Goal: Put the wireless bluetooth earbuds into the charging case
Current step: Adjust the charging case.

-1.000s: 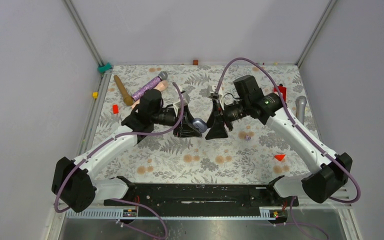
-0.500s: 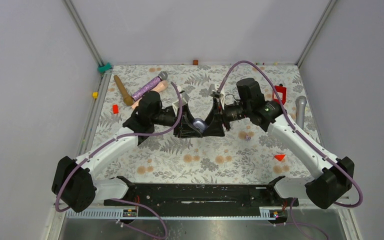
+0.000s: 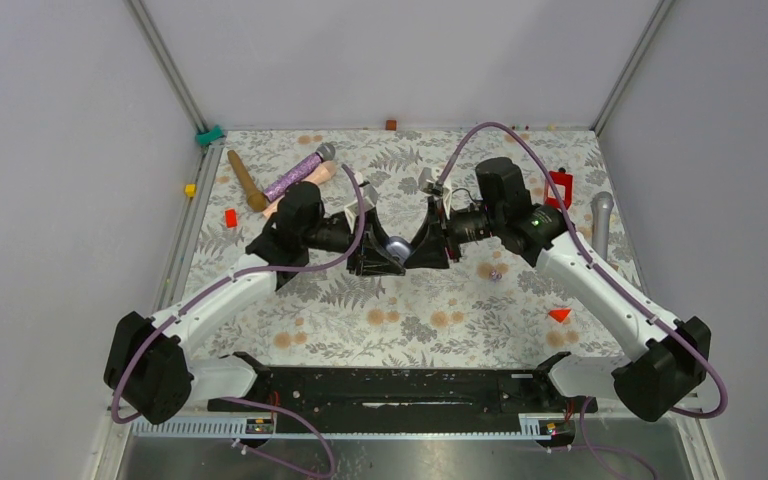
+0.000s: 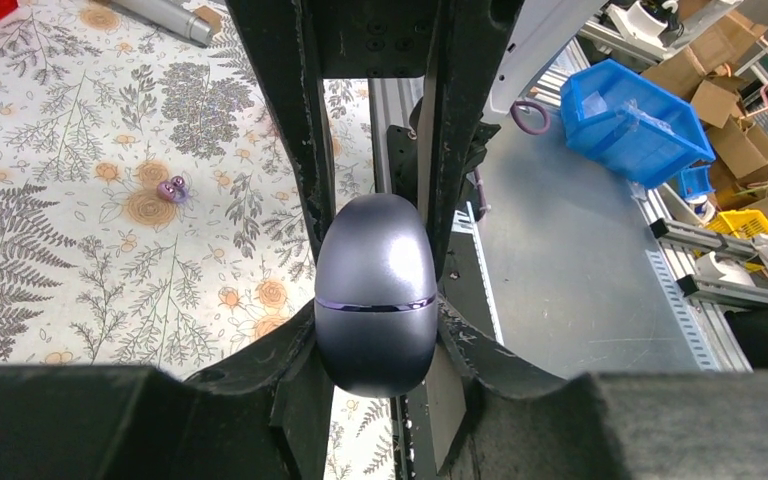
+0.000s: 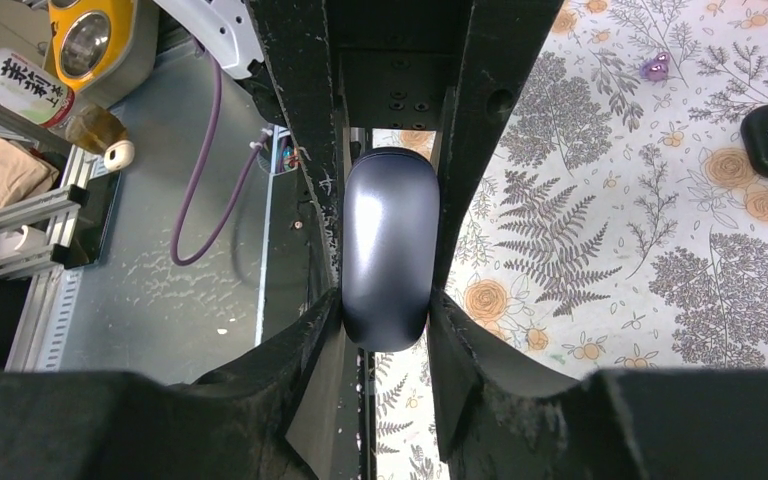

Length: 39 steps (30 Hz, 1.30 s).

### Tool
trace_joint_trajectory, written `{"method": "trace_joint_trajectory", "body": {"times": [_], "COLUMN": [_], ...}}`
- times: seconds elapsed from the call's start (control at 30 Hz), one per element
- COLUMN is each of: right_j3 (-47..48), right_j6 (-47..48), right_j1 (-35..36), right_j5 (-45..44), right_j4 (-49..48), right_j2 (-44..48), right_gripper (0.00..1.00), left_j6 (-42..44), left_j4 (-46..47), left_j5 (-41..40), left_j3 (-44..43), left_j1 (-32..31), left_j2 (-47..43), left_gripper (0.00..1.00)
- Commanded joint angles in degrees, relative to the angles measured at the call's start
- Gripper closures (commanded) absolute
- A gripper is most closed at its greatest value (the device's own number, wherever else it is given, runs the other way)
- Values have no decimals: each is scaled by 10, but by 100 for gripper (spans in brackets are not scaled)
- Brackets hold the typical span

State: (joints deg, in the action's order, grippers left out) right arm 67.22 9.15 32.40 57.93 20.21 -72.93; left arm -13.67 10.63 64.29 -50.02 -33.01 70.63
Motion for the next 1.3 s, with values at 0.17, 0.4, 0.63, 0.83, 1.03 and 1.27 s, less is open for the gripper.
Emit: {"method": "trace_joint_trajectory", "body": {"times": [0.17, 0.4, 0.63, 0.83, 1.03, 1.27], "right_j3": [62, 81, 105, 121, 128, 130], "right_j6": [112, 129, 151, 166, 183, 187], "right_j1": [-4, -4, -3, 2, 15, 25], "right_j5": [-11, -12, -28, -35, -45, -52], "right_j4": [130, 165, 211, 243, 263, 268], "right_j2": [12, -7, -31, -49, -58, -67], "right_gripper": [68, 70, 70, 70, 70, 70], "left_j6": [50, 54, 68, 98, 98, 98], "left_j4": [-29, -35, -50, -82, -85, -85], "left_j5": [7, 6, 11, 3, 4, 2], "left_j3": [-15, -16, -19, -27, -30, -30], "left_j1": [-2, -2, -10, -20, -26, -26], "left_j2": [1, 2, 4, 8, 12, 9], "left_gripper": [55, 41, 36, 39, 42, 50]}}
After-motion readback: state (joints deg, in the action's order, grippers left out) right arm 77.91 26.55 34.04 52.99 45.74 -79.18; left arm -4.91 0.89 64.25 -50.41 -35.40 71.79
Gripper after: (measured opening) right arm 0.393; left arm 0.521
